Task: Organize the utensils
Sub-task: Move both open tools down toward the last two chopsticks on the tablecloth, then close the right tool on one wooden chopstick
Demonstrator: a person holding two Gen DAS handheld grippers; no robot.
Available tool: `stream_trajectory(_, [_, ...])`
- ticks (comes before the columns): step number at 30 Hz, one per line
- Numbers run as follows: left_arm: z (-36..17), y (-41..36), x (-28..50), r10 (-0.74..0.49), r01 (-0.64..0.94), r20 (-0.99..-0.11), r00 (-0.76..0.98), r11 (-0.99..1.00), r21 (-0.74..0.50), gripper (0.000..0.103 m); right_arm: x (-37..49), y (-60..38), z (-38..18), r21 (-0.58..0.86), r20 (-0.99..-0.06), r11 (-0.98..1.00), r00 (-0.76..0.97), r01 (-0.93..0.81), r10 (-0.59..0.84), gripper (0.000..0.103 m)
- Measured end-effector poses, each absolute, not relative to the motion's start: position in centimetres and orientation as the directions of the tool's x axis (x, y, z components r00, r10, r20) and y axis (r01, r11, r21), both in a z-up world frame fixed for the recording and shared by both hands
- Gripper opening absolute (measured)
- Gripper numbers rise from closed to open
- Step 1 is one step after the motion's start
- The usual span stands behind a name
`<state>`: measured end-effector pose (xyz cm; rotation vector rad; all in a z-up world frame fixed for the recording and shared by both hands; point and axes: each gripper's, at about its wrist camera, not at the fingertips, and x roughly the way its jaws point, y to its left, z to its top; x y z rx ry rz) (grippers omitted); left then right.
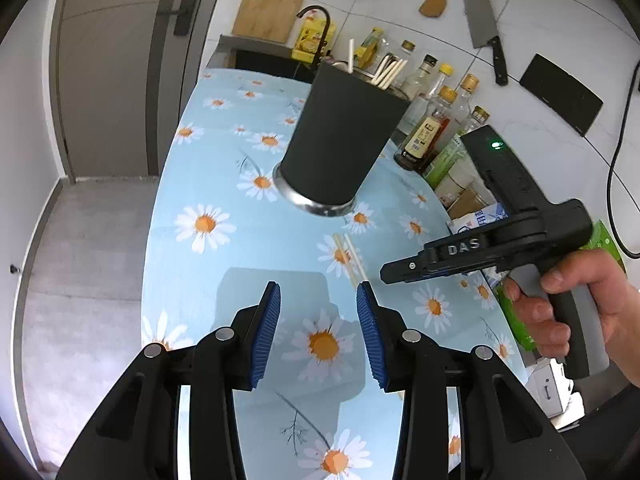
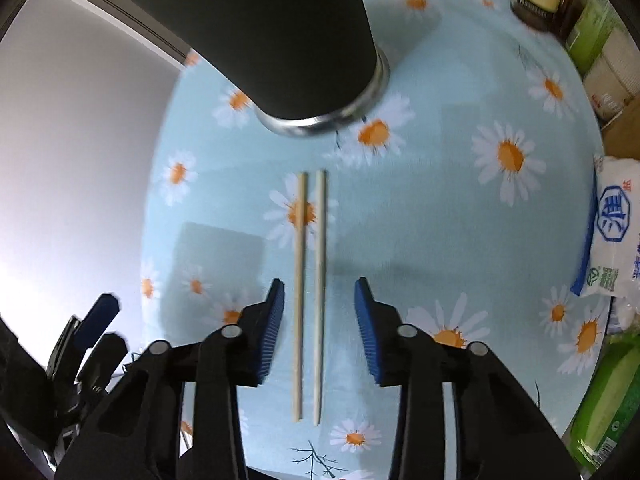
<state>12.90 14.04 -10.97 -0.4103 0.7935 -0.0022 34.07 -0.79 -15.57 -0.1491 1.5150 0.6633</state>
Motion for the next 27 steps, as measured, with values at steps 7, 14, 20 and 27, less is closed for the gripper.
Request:
stream_trajectory(7, [-12.8, 14.0, 12.0, -0.199, -0.155, -0.703, 0.683, 0.901, -0.405, 0.037, 34.0, 1.0, -17.8, 0.239, -0.971, 0.833, -0.132, -0.5, 0.2, 0.019])
stream_trajectory(14, [-13.9, 13.3, 12.1, -0.251, -0.13, -0.703, 0.666, 0.888, -0.441, 0.037, 33.5, 2.4, -17.9, 0.154, -0.988, 0.835, -0.108, -0.529, 0.114, 0.018])
stream_trajectory(20, [-14.8, 12.9, 12.4, -0.279, -0.121, -0.71, 0.647, 0.881, -0.457, 0.037, 32.8, 4.2, -18.2, 0.08, -0.996, 0.839, -0.074, -0.537, 0.047, 0.008])
stream_trajectory(27, [-15.2, 11.9, 12.9, -0.288, -0.111, -0.73, 0.62, 0.889, -0.445, 0.037, 32.9, 3.9, -18.5, 0.106, -0.994, 0.855, -0.083, -0.507, 0.074, 0.006])
